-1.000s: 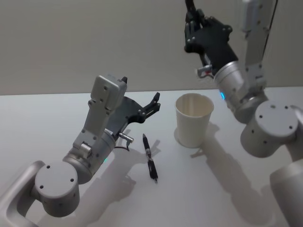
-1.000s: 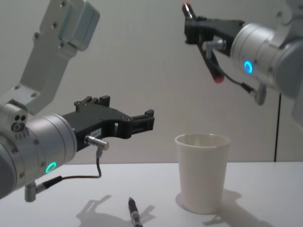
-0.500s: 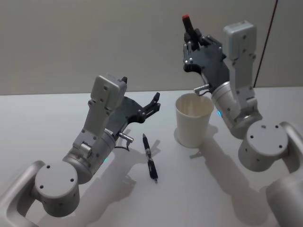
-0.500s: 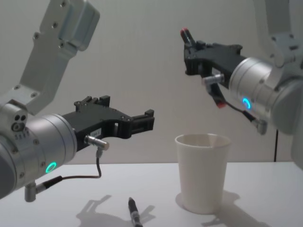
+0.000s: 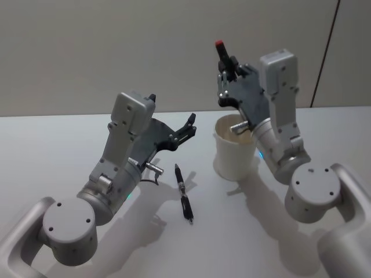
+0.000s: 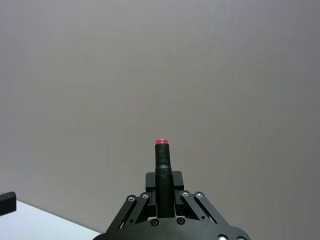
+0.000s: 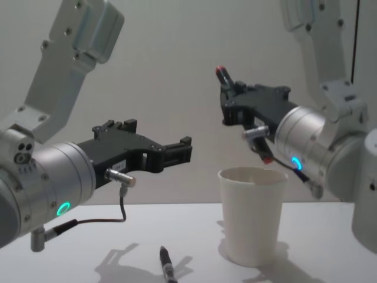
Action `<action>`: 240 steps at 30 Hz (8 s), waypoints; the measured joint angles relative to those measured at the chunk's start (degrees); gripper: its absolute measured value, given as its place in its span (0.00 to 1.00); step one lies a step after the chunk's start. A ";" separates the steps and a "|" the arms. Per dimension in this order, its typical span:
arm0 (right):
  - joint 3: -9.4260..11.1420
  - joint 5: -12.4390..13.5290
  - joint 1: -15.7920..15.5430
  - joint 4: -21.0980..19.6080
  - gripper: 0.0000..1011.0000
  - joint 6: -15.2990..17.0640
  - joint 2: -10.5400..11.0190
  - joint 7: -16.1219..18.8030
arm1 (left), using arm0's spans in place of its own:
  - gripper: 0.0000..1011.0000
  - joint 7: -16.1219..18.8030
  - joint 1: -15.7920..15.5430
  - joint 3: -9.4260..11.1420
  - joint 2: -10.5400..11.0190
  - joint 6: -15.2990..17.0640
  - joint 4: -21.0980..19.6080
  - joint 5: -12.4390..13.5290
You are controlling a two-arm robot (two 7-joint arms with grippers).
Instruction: Place the pen into the pen holder.
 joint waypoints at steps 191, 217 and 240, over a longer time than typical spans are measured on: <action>10.25 11.08 -8.66 -22.06 0.99 9.19 13.69 5.56 | 0.99 0.00 0.00 0.00 0.00 0.00 0.00 0.00; 10.25 11.08 -8.65 -22.05 0.99 9.19 13.69 5.56 | 0.99 0.00 0.00 0.00 0.00 0.00 0.00 0.00; 9.96 12.23 -10.38 -22.28 0.99 9.28 14.42 5.37 | 0.99 0.00 0.00 0.00 0.00 0.00 0.00 0.00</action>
